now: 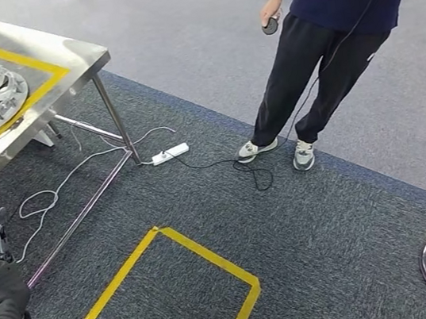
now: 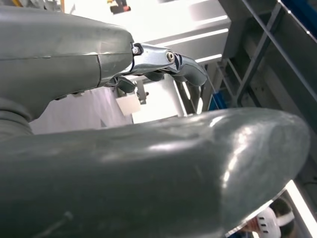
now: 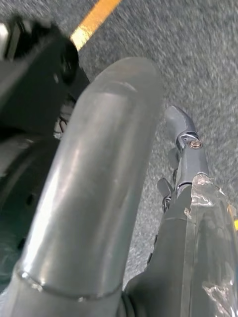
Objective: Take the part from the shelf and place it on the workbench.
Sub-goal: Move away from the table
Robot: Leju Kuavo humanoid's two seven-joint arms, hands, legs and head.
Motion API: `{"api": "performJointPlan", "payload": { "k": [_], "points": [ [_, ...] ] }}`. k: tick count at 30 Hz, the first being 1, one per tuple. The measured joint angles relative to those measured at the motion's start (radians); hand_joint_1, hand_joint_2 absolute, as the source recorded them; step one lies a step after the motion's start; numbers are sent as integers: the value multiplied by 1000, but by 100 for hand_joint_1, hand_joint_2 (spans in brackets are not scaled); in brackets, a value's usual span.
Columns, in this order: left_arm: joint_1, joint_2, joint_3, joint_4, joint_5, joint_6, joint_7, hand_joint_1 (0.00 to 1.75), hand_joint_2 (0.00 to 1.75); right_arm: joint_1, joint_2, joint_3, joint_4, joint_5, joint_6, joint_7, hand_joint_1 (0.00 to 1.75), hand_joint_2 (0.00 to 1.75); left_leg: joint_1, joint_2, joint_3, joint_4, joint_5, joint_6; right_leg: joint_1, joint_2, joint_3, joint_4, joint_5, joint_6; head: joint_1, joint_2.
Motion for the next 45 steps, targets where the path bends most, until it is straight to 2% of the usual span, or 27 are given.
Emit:
{"api": "performJointPlan", "payload": {
  "k": [1,2,4,6,9,11,13,14,15,16,17,19,20,22,24,26,28,30,31,32,34,36,37,39,41,43,45],
  "points": [
    [-1,0,1,0,2,-1,0,0,0,1,0,0,0,1,-1,4,0,0,-1,10,0,0,0,0,-1,-3,3,1,8,1,0,0],
    [-2,0,1,0,4,-2,0,0,0,2,0,0,0,1,-1,7,0,0,0,19,1,0,-1,-1,-2,-7,28,-42,33,1,0,0],
    [-4,0,3,0,5,-4,0,0,0,1,-1,0,0,1,-2,9,0,0,-2,34,5,1,-4,-7,0,-32,109,-183,90,-1,0,0],
    [-6,0,6,-2,5,-4,0,0,0,-2,-1,0,0,1,-2,9,0,0,-7,47,7,3,-6,-17,3,-49,155,-266,112,-13,-1,0],
    [-7,0,8,-6,4,-4,0,0,0,-2,-1,0,0,1,-2,10,0,0,-6,59,8,3,-6,-34,5,-29,152,-273,116,-37,-2,0],
    [-6,-1,8,-7,1,-3,0,0,0,1,-1,0,0,1,-2,10,0,0,-3,33,-7,41,-37,-44,2,-14,150,-278,122,-50,-3,0],
    [-4,-2,10,-8,-3,-3,0,0,0,0,-1,0,0,1,-2,11,0,0,-2,-2,-61,159,-105,-49,0,3,148,-280,127,-57,-6,0],
    [-2,-2,11,-8,-4,-3,0,0,0,0,-1,0,0,1,-2,11,0,0,-2,-10,-94,229,-135,-49,1,12,146,-280,128,-59,-6,0],
    [-1,-2,12,-8,-4,-3,0,0,0,0,-1,0,0,1,-2,11,0,0,-2,-14,-119,279,-149,-49,2,22,144,-280,129,-60,-6,0],
    [-1,-2,13,-8,-5,-3,0,0,0,1,-1,0,0,1,-1,12,0,0,-2,-16,-128,294,-142,-48,2,32,144,-280,130,-60,-6,0],
    [-1,-2,14,-8,-5,-3,0,0,0,3,-1,0,0,1,-1,13,0,0,-2,-18,-117,269,-117,-46,2,43,144,-279,130,-59,-6,0],
    [-1,-2,16,-8,-6,-2,0,0,0,3,-1,0,0,1,0,13,0,0,0,-41,-54,138,-44,-42,0,65,143,-278,133,-54,-6,0],
    [-1,-2,17,-8,-6,-1,0,0,0,2,-1,0,0,1,0,12,0,0,2,-58,-24,72,-21,-40,1,75,141,-275,133,-50,-6,0],
    [-2,-2,18,-9,-7,0,0,0,0,2,-1,0,0,1,1,11,0,0,2,-81,4,10,-10,-35,0,92,133,-274,137,-38,-7,0],
    [-3,-2,18,-9,-7,0,0,0,0,5,-1,0,0,1,1,10,0,0,0,-68,5,4,-8,-24,-3,102,124,-278,142,-25,-7,0],
    [-5,-3,19,-10,-6,-2,0,0,0,7,-1,0,0,1,1,10,0,0,2,-49,7,-2,-3,-11,-2,71,106,-252,123,-14,-3,0],
    [-5,-6,20,-11,-5,-3,0,0,0,3,-1,0,0,2,1,9,0,0,2,-28,8,-4,-3,-4,-1,19,53,-143,59,-6,2,0],
    [-4,-8,21,-11,-6,-3,0,0,0,2,0,0,0,3,1,9,0,0,1,-5,8,-4,-4,-1,-3,1,-8,-10,1,0,3,0],
    [-3,-9,21,-11,-6,-3,0,0,0,3,0,0,0,3,1,9,0,0,0,5,8,-4,-5,-1,-3,-1,-18,17,-2,2,3,0],
    [-3,-10,21,-11,-6,-4,0,0,0,4,0,0,0,3,1,9,0,0,1,15,10,-4,-6,-2,-4,-3,-6,0,13,3,3,0],
    [-3,-10,21,-11,-6,-4,0,0,0,5,0,0,0,3,0,9,0,0,1,32,15,-3,-10,-9,-4,-25,69,-132,74,4,3,0],
    [-3,-11,21,-12,-7,-3,0,0,0,2,0,0,0,3,1,10,0,0,-3,46,21,1,-16,-20,-3,-49,136,-246,111,-5,2,0],
    [-3,-11,21,-12,-8,-3,0,0,0,2,0,0,0,3,1,10,0,0,-5,51,22,2,-18,-26,-1,-53,148,-267,115,-12,2,0],
    [-2,-12,21,-13,-9,-3,0,0,0,3,1,0,0,3,1,13,0,0,-5,61,24,1,-18,-36,1,-36,144,-266,117,-29,0,0],
    [-2,-15,21,-14,-10,-2,0,0,0,5,1,0,0,3,1,15,0,0,-1,42,16,21,-38,-46,0,-20,140,-267,121,-43,-1,0],
    [1,-16,20,-14,-10,-1,0,0,0,4,1,0,0,3,1,16,0,0,0,4,-28,118,-96,-50,-2,-3,139,-269,124,-53,-4,0],
    [4,-17,20,-14,-10,1,0,0,0,3,0,0,0,3,3,17,0,0,-1,-12,-96,255,-152,-49,0,17,137,-269,124,-57,-6,0]
  ]
}}
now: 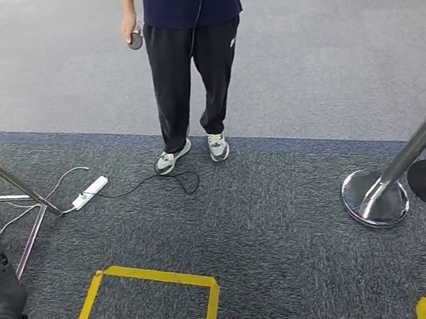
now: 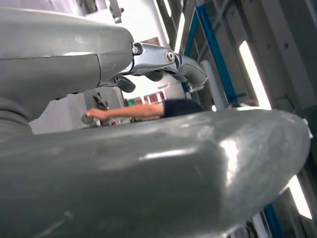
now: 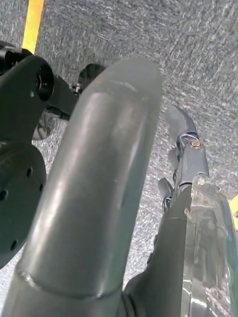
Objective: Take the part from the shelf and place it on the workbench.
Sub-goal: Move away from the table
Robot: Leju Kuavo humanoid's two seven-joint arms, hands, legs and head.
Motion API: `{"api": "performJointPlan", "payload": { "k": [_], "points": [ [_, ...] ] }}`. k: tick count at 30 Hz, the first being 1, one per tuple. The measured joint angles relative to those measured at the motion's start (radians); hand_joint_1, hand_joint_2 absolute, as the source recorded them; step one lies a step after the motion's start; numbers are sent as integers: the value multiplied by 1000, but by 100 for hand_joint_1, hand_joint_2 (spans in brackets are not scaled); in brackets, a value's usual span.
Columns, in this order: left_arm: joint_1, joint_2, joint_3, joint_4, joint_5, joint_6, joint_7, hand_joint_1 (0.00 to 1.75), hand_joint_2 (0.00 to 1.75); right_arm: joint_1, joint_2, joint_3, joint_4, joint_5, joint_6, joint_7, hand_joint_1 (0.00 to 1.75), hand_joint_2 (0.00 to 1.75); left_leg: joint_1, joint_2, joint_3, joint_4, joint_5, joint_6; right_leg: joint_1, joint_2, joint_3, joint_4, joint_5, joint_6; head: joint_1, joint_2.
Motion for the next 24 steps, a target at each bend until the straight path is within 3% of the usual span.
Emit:
{"api": "performJointPlan", "payload": {
  "k": [1,2,4,6,8,10,12,14,15,16,17,18,21,22,24],
  "points": [
    [1,0,0,0,0,1,0,0,0,1,0,0,0,0,1,0,0,0,-1,-3,-22,37,-4,2,1,11,0,0,0,-1,0,0],
    [2,0,0,0,0,1,0,0,0,2,0,0,0,0,1,0,0,0,-1,-5,-26,36,13,5,3,22,0,0,0,-1,0,0],
    [3,0,0,0,0,2,0,0,0,3,0,0,0,0,2,1,0,0,-2,-19,18,-70,89,15,3,45,2,0,2,0,0,0],
    [2,0,0,-1,0,2,0,0,0,1,1,0,0,0,2,1,0,0,-2,-57,74,-196,142,26,3,65,-2,3,3,5,0,0],
    [2,-1,0,-2,-1,2,0,0,0,1,2,0,0,1,3,0,0,0,-4,-78,92,-245,147,29,-1,82,-11,3,7,16,1,0],
    [2,-2,0,-3,-3,2,0,0,0,4,1,0,0,1,3,0,0,0,-4,-63,94,-255,151,31,-5,95,-19,-1,11,30,1,0],
    [3,-5,0,-3,-5,3,0,0,0,5,0,0,0,2,2,2,0,0,1,-41,101,-265,156,39,-2,62,-42,41,-15,39,6,0],
    [8,-8,1,-3,-5,5,0,0,0,3,0,0,0,3,2,3,0,0,1,-17,104,-267,155,43,-1,6,-101,164,-77,46,13,0],
    [11,-9,1,-3,-5,5,0,0,0,2,0,0,0,4,2,4,0,0,0,-5,104,-267,155,43,-2,-9,-134,231,-105,50,14,0],
    [13,-10,1,-3,-4,5,0,0,0,3,1,0,0,4,2,5,0,0,0,5,105,-267,154,43,-3,-16,-155,275,-118,53,14,0],
    [13,-10,1,-3,-3,5,0,0,0,4,1,0,0,5,2,5,0,0,0,16,106,-267,153,42,-4,-19,-157,281,-111,55,14,0],
    [13,-11,1,-3,-3,5,0,0,0,5,0,0,0,5,2,5,0,0,1,25,108,-266,151,40,-4,-23,-135,243,-86,56,14,0],
    [15,-11,3,-5,-3,3,0,0,0,3,3,0,0,7,1,6,0,0,-1,47,117,-263,142,25,-3,-56,-22,44,-10,53,15,0],
    [18,-11,4,-9,-3,-2,0,0,0,1,5,0,0,10,1,6,0,0,-3,53,119,-261,139,20,-2,-62,-3,13,-3,47,15,0],
    [26,-10,10,-21,2,-21,0,0,0,1,11,0,0,16,-3,5,0,0,-7,63,121,-259,138,12,0,-51,-2,7,-3,29,14,0]
  ]
}}
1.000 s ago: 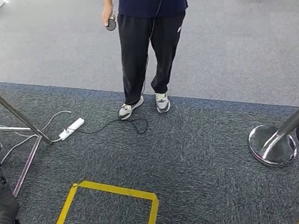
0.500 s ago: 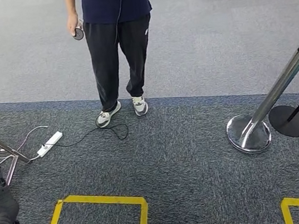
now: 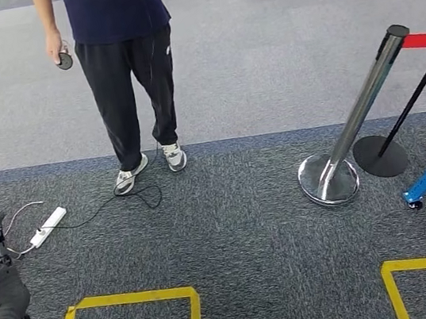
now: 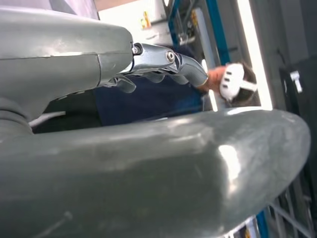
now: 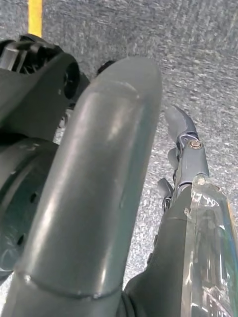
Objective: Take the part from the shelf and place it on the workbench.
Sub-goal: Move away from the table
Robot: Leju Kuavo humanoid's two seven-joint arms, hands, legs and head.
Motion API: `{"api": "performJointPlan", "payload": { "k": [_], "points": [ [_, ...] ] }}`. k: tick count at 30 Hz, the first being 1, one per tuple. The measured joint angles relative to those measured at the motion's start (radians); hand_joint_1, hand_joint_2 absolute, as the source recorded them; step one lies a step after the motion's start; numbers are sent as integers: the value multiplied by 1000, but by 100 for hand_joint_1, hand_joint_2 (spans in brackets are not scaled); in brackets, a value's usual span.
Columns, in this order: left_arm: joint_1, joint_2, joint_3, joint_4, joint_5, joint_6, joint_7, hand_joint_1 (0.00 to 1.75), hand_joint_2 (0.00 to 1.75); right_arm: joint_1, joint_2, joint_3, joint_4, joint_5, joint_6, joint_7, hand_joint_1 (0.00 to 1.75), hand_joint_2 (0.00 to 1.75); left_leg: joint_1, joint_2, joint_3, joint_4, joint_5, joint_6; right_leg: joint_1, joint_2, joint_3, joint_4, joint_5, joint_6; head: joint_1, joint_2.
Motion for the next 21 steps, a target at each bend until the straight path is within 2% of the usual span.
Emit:
{"api": "performJointPlan", "payload": {
  "k": [1,3,4,6,7,8,9,10,12,14,16,17,18,19,20,21],
  "points": [
    [3,0,6,-5,5,-13,0,0,0,1,3,0,0,1,-4,-1,0,0,2,2,1,0,-2,-4,0,7,-3,1,0,-8,0,0],
    [6,1,26,-14,15,-38,0,0,0,1,10,0,0,2,-16,-6,0,0,5,-19,-12,32,-30,-12,0,21,-5,1,2,-21,-2,0],
    [6,1,38,-17,16,-46,0,0,0,0,12,0,0,1,-22,-8,0,0,6,-36,-32,77,-59,-15,-1,29,-6,0,4,-25,-3,0],
    [10,0,58,-21,12,-48,0,0,0,-2,15,0,0,2,-34,-8,0,0,4,-59,-100,217,-125,-13,2,45,-9,0,6,-31,-4,0],
    [16,-2,64,-21,8,-41,2,0,0,-1,16,0,0,2,-40,-5,0,0,3,-62,-131,276,-143,-10,4,54,-10,0,6,-33,-5,0],
    [25,-4,68,-22,2,-27,8,0,0,1,16,0,0,2,-45,0,0,0,1,-65,-149,304,-142,-5,7,64,-11,0,7,-35,-4,0],
    [35,-6,69,-24,-6,-9,21,0,0,5,16,0,0,1,-51,6,0,0,-1,-68,-147,293,-122,2,8,75,-11,0,7,-36,-4,0],
    [45,-7,69,-27,-13,13,38,0,0,9,16,0,0,1,-56,11,0,0,-5,-74,-126,245,-87,9,9,86,-11,0,8,-36,-4,0],
    [63,-8,68,-41,-24,54,69,0,0,15,17,0,0,2,-65,19,0,0,-11,-112,-60,106,-19,25,10,106,-12,2,9,-34,-4,0],
    [80,-7,61,-59,-43,89,83,0,0,20,18,0,-1,5,-72,26,0,0,-13,-141,-23,23,3,30,9,125,-19,4,13,-27,-4,0],
    [96,-3,41,-81,-78,135,91,0,0,29,19,0,-2,15,-77,39,0,0,-13,-132,-19,8,2,27,7,143,-28,0,17,-14,-4,0],
    [104,1,22,-96,-99,164,95,0,0,36,19,0,-3,22,-79,46,0,0,-12,-124,-16,3,4,30,7,138,-32,4,15,-9,-4,0],
    [111,7,-1,-112,-118,196,101,0,0,42,18,0,-4,27,-80,51,0,0,-9,-114,-14,-1,7,32,9,122,-42,22,2,-5,-2,0],
    [118,15,-28,-129,-136,228,107,0,0,46,18,0,-6,33,-81,55,0,0,-7,-103,-11,-5,9,35,11,97,-61,62,-22,0,0,0],
    [125,24,-54,-142,-149,256,113,0,0,48,18,0,-7,37,-81,57,0,0,-6,-91,-9,-6,9,37,11,68,-87,122,-55,4,1,0],
    [131,33,-76,-152,-158,275,116,0,0,49,18,0,-7,40,-81,58,0,0,-6,-79,-9,-6,7,39,10,49,-119,191,-90,9,2,0]
  ]
}}
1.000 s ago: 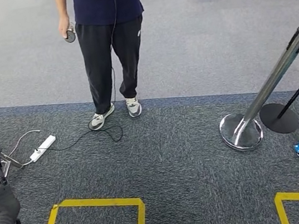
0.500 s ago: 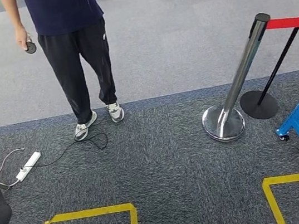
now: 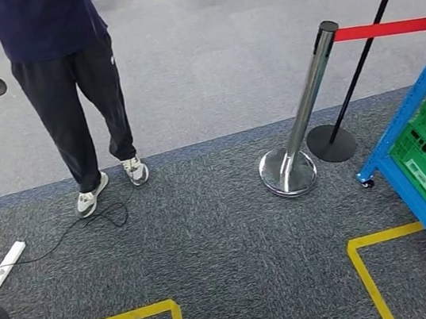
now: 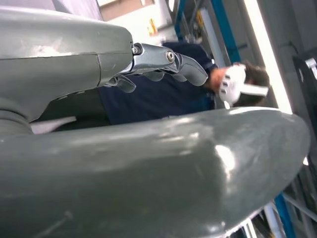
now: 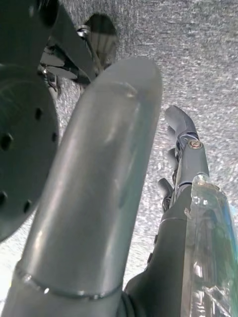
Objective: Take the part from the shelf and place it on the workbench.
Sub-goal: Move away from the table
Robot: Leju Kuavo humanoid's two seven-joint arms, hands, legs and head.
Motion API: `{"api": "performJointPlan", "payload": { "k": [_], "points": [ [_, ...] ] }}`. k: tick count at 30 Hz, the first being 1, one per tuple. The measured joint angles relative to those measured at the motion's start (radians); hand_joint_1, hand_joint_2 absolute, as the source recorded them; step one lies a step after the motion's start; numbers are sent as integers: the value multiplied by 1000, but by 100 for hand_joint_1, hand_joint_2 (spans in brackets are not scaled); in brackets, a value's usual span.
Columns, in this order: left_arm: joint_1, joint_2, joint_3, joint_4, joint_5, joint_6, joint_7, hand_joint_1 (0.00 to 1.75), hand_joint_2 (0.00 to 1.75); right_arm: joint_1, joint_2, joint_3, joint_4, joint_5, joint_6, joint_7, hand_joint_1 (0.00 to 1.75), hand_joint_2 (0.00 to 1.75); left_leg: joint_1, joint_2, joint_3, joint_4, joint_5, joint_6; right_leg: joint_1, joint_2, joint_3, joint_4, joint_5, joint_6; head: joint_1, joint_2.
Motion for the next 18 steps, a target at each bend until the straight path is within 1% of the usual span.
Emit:
{"api": "performJointPlan", "payload": {
  "k": [1,2,3,4,5,6,7,8,10,11,12,13,14,15,16,17,18],
  "points": [
    [4,8,-18,-7,-5,12,2,0,0,1,0,0,0,2,0,0,0,0,0,12,1,0,-1,1,-2,-9,-27,61,-25,4,0,0],
    [7,14,-33,-12,-8,19,3,0,0,2,0,0,0,3,0,0,0,0,0,23,1,0,-2,0,-4,-13,-40,92,-33,8,0,0],
    [8,20,-46,-16,-11,30,4,0,0,5,0,0,-1,5,0,-2,0,0,0,33,3,0,-3,-1,-5,-16,-32,84,-21,10,1,0],
    [9,27,-59,-20,-14,49,4,0,0,7,-1,0,-2,7,0,-7,0,0,1,43,5,0,-5,-3,-7,-21,-3,36,5,12,1,0],
    [9,37,-73,-25,-19,76,4,0,0,8,-1,0,-5,9,-1,-15,0,0,1,52,9,1,-8,-7,-9,-34,41,-40,37,14,1,0],
    [9,48,-89,-31,-23,106,4,0,0,7,-2,0,-7,11,-2,-25,0,0,-1,60,12,2,-11,-12,-8,-48,83,-110,60,13,0,0],
    [9,59,-106,-39,-27,133,3,0,0,5,-2,0,-8,13,-2,-35,0,0,-3,66,14,4,-15,-17,-7,-58,114,-162,74,9,0,0],
    [8,69,-122,-46,-31,152,3,0,0,4,-3,0,-9,14,-3,-43,0,0,-5,72,17,6,-17,-21,-6,-63,130,-188,78,2,-1,0],
    [8,84,-150,-58,-38,172,2,0,0,4,-3,0,-10,15,-3,-50,0,0,-5,82,19,6,-18,-29,-3,-48,130,-192,79,-16,-2,0],
    [7,90,-160,-62,-42,178,2,0,0,5,-3,0,-11,16,-4,-52,0,0,-3,82,19,8,-21,-34,-3,-41,128,-193,80,-23,-2,0],
    [7,94,-168,-65,-48,188,-1,0,0,6,-4,0,-12,16,-4,-53,0,0,-1,73,15,21,-33,-39,-4,-34,128,-194,83,-30,-3,0],
    [7,98,-174,-69,-56,202,-6,0,0,6,-4,0,-14,16,-5,-54,0,0,1,59,1,53,-56,-44,-6,-27,127,-196,85,-36,-4,0],
    [7,101,-179,-71,-66,218,-11,0,0,5,-4,0,-15,16,-5,-54,0,0,2,41,-23,107,-88,-48,-7,-19,126,-196,87,-40,-6,0],
    [7,104,-184,-72,-75,235,-16,0,0,4,-4,0,-16,16,-5,-54,0,0,3,27,-57,178,-125,-51,-7,-11,124,-196,87,-43,-8,0],
    [7,106,-188,-72,-82,248,-20,0,0,4,-4,0,-17,17,-5,-54,0,0,3,19,-91,247,-153,-52,-7,-3,122,-196,88,-45,-8,0],
    [6,108,-190,-72,-85,257,-23,0,0,5,-4,0,-17,17,-5,-53,0,0,3,16,-115,293,-164,-51,-7,7,121,-196,88,-45,-8,0],
    [6,110,-193,-73,-88,264,-24,0,0,6,-4,0,-18,18,-5,-52,0,0,3,14,-122,304,-155,-50,-7,17,121,-196,88,-45,-8,0]
  ]
}}
